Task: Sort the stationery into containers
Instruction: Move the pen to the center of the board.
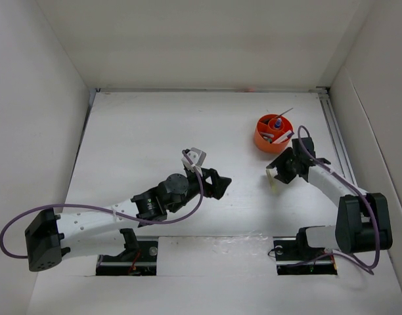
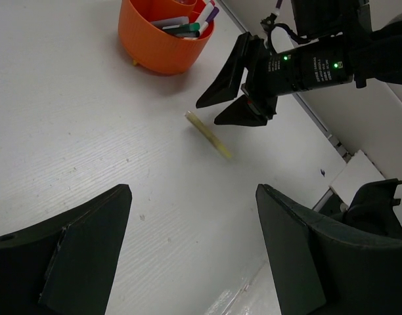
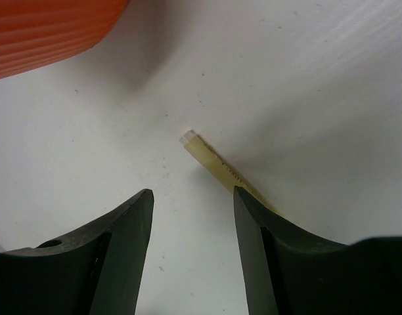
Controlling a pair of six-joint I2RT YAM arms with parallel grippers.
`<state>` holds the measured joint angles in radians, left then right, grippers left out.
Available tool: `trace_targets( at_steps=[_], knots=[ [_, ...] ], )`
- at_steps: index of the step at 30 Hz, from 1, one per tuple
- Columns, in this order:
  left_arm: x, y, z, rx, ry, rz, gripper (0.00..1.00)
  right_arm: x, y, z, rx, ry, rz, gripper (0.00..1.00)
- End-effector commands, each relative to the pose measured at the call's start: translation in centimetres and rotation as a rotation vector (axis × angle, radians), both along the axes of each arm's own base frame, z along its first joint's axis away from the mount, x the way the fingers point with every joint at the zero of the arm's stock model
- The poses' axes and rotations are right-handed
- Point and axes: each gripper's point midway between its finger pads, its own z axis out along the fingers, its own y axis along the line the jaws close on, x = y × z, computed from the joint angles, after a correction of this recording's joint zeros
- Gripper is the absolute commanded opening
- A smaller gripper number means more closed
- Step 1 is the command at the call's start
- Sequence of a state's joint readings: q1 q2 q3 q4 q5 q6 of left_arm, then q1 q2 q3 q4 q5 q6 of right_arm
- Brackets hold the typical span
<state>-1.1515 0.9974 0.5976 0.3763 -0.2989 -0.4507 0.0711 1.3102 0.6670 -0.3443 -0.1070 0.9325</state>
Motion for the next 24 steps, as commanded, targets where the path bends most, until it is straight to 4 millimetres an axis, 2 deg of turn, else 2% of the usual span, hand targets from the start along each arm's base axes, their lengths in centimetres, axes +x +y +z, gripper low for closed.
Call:
trace_targets(
  at_steps=[1, 2, 5, 6, 7, 10, 11, 16, 17, 21, 24],
  knots=[
    [0.4, 0.2, 1.6, -0.049, -0.024, 0.021, 0.73, 1.2, 0.1, 0.8, -0.077, -0.007, 0.026, 0.58],
    [0.4, 0.2, 1.6, -0.042, -0.031, 0.02, 0.73, 1.5, 0.4, 1.2, -0.08, -0.021, 0.042, 0.58],
    [0.4, 0.2, 1.6, -0.042, -0.031, 0.02, 0.73, 1.5, 0.9, 0.1, -0.135, 0.005, 0.069, 0.58],
    [0.4, 0.2, 1.6, -0.042, -0.031, 0.02, 0.73, 2.0, 1.9, 0.3, -0.14, 0.001, 0.104, 0.53],
    [0.4, 0.2, 1.6, -0.042, -0.031, 0.02, 0.73, 1.5, 2.3, 0.1, -0.142, 0.012, 0.122, 0.52],
    [0.5, 0.3, 1.6, -0.042, -0.032, 0.029, 0.72, 1.8, 3.5, -0.5, -0.189, 0.03, 0.156, 0.52],
    [0.5, 0.3, 1.6, -0.042, -0.032, 0.029, 0.72, 1.7, 4.5, -0.4, -0.2, 0.033, 0.189, 0.52],
    [0.6, 0.3, 1.6, -0.042, -0.032, 0.032, 0.72, 0.9, 6.7, -2.3, -0.291, 0.085, 0.25, 0.52],
    [0.6, 0.3, 1.6, -0.042, -0.032, 0.032, 0.72, 1.3, 6.8, -2.2, -0.316, 0.076, 0.249, 0.49],
    [0.6, 0.3, 1.6, -0.042, -0.032, 0.032, 0.72, 0.6, 7.9, -2.7, -0.397, 0.099, 0.275, 0.36],
    [0.5, 0.4, 2.0, -0.05, -0.036, 0.032, 0.72, 1.1, 8.5, -2.7, -0.42, 0.096, 0.285, 0.33]
  ],
)
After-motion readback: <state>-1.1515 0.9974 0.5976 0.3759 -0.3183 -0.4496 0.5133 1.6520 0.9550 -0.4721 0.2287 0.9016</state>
